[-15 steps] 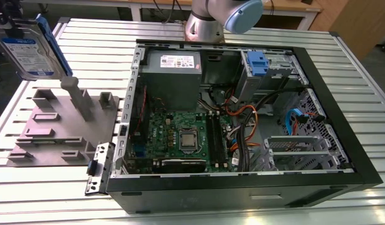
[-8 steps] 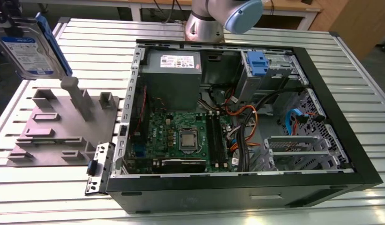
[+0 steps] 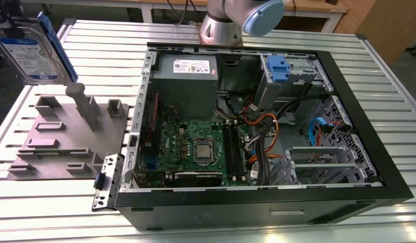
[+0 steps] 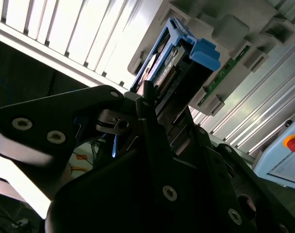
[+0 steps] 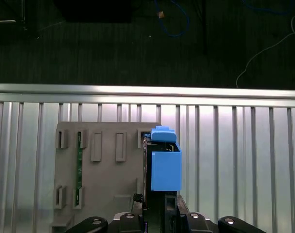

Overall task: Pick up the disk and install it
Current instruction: 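Pick up the disk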

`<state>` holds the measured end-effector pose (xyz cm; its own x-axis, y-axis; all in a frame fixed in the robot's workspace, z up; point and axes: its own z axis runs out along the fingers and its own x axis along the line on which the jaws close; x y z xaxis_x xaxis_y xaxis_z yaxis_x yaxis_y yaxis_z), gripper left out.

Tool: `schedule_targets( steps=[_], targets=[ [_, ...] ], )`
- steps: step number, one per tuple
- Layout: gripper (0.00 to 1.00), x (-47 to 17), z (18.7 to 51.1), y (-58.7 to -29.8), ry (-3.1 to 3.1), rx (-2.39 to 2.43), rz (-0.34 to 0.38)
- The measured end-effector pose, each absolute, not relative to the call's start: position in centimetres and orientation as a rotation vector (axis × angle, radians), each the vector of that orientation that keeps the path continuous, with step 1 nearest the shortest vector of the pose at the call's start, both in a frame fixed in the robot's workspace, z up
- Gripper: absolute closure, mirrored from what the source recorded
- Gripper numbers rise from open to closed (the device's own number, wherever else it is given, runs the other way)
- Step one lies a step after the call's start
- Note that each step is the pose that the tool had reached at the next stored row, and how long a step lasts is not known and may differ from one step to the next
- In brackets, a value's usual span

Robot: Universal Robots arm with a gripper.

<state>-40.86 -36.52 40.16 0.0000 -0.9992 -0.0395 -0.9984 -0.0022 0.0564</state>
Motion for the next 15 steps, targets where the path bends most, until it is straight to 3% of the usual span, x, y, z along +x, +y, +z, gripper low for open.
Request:
schedule_targets(
  steps=[15],
  targets=[
    [0.65, -40.87, 40.81, -36.49, -2.212, 2.214, -0.110]
  ],
)
